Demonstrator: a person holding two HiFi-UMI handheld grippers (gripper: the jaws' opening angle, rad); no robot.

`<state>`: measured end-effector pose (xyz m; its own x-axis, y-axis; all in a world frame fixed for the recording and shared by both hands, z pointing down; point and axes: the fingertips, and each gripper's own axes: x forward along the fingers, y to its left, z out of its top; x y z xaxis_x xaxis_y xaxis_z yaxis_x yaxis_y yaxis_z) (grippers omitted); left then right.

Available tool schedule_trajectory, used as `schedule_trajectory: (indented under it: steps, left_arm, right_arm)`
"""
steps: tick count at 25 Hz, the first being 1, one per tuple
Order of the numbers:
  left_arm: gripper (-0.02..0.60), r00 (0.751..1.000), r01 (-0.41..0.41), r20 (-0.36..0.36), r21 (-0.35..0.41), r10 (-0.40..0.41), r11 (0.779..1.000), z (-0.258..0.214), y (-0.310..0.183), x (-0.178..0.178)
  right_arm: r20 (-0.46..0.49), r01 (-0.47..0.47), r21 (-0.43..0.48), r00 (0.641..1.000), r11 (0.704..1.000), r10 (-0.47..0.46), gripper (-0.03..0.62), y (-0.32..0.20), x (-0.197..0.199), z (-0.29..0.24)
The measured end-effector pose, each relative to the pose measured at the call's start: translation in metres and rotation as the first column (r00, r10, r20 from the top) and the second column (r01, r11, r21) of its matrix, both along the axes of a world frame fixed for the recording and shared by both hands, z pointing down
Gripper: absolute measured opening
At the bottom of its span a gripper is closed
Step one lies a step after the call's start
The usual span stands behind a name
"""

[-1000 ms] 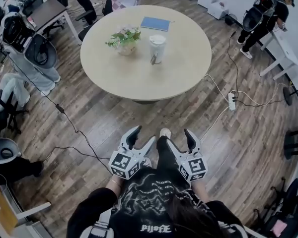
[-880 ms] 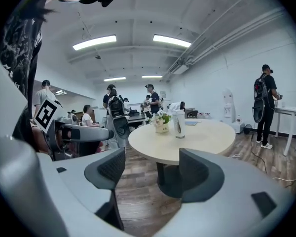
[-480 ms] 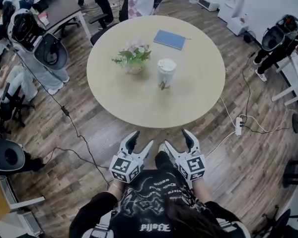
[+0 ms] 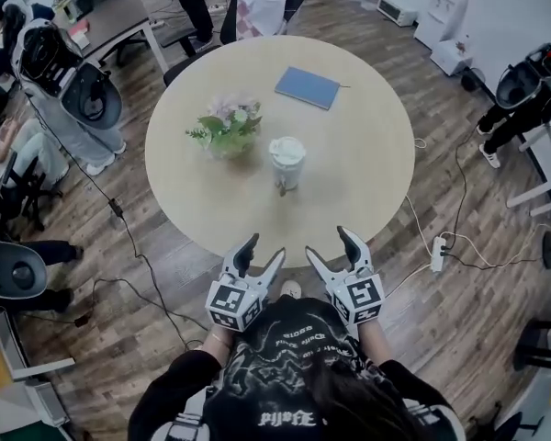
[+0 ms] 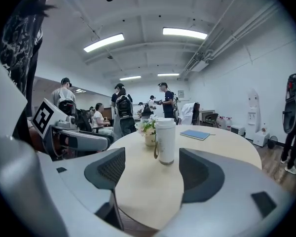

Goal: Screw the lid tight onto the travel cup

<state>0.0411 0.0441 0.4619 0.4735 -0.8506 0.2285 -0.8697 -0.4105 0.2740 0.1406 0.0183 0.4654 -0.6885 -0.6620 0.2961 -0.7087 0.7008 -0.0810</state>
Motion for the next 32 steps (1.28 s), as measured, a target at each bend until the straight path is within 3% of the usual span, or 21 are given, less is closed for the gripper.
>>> schedule_trajectory:
  steps: [3,7,17,24,29,32]
  left_arm:
    - [0.279,0.999,0.019,-0.027,-0.010,-0.019,1.000,0.002,-0.021,0.006]
    - [0.279,0.999,0.031,0.008,-0.019,-0.031,0.999,0.006,-0.038,-0.001]
    - [0.279,0.997,0.023,0.071,-0.049,-0.020,0.999,0.015,-0.117,-0.070]
    - [0.279,0.979,-0.091,0.171,-0.110,0.109,0.990,0.057,-0.172,-0.061]
    - [0.312,0.965,-0.173,0.177,-0.121,0.193,0.977,0.067,-0.190,-0.053]
    - [0.322,0.938,-0.244,0.221,-0.130,0.268,0.961,0.076,-0.198,-0.047]
  right_arm:
    - [-0.013,-0.001,-0.012,1.000,1.000,0.001,0.328,-0.018,0.008,0.006]
    - [-0.006,-0.018,-0.031,1.000,0.999,0.018,0.328,-0.030,0.007,0.011]
    - [-0.001,-0.112,-0.070,0.994,0.991,0.112,0.328,-0.072,-0.013,0.010]
    - [-0.025,-0.176,-0.079,0.984,0.981,0.174,0.328,-0.100,-0.007,0.014]
    - [-0.054,-0.193,-0.097,0.981,0.976,0.189,0.324,-0.106,-0.009,0.020]
    - [-0.066,-0.197,-0.104,0.979,0.975,0.191,0.324,-0.108,-0.009,0.022]
